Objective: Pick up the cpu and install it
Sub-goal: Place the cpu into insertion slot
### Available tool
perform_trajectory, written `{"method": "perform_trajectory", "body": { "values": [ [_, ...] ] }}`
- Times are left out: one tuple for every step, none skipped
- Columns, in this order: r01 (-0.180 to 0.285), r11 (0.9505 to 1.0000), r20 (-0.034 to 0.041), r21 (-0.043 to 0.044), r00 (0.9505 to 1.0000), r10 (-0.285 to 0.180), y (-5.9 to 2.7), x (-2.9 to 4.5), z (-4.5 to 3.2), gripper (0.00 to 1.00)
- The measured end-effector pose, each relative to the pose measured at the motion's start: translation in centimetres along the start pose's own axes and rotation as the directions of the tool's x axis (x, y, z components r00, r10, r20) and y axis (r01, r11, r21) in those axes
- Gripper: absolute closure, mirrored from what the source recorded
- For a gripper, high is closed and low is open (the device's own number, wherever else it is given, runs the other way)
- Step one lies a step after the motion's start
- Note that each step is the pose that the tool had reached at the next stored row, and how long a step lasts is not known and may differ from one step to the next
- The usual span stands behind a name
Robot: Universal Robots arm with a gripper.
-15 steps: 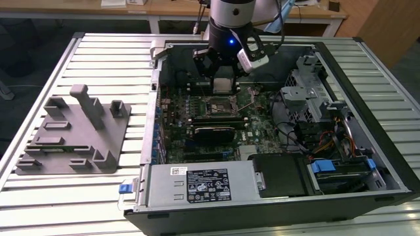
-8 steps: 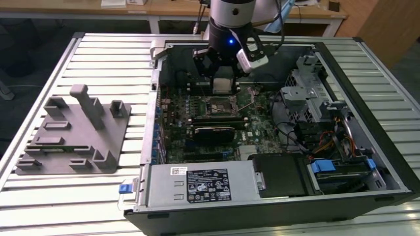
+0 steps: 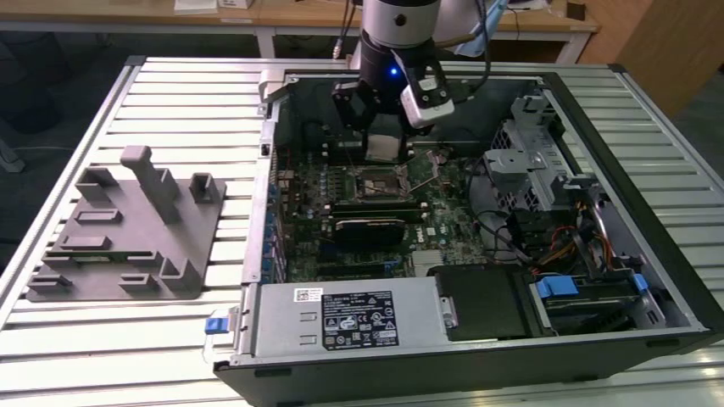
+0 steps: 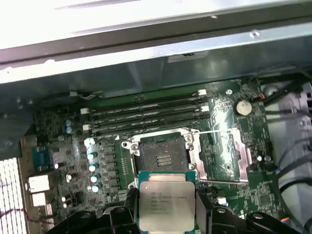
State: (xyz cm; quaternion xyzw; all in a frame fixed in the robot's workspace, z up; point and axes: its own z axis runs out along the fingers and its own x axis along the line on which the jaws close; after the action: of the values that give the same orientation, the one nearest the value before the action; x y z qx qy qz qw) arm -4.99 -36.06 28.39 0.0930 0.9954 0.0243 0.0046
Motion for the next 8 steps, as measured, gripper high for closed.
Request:
{"method": "perform_trajectory", "body": {
  "values": [
    [-0.018,0.9998,0.0009,0.0002,0.9998,0.018,0.0,0.0,0.0,0.45],
    [-0.038,0.9993,0.0018,0.0002,0.9993,0.038,0.0,0.0,0.0,0.45],
    [-0.056,0.9985,0.0027,0.0002,0.9985,0.056,0.0,0.0,0.0,0.45],
    [-0.073,0.9973,0.0036,0.0003,0.9973,0.073,0.0,0.0,0.0,0.45],
    [-0.091,0.9958,0.0045,0.0003,0.9958,0.091,0.0,0.0,0.01,0.45],
    [-0.109,0.994,0.0054,0.0003,0.994,0.109,0.0,0.0,0.01,0.45],
    [-0.127,0.9919,0.0063,0.0003,0.9919,0.127,0.0,0.0,0.01,0.45],
    [-0.145,0.9894,0.0072,0.0002,0.9894,0.145,0.0,0.0,0.02,0.45]
  ]
}}
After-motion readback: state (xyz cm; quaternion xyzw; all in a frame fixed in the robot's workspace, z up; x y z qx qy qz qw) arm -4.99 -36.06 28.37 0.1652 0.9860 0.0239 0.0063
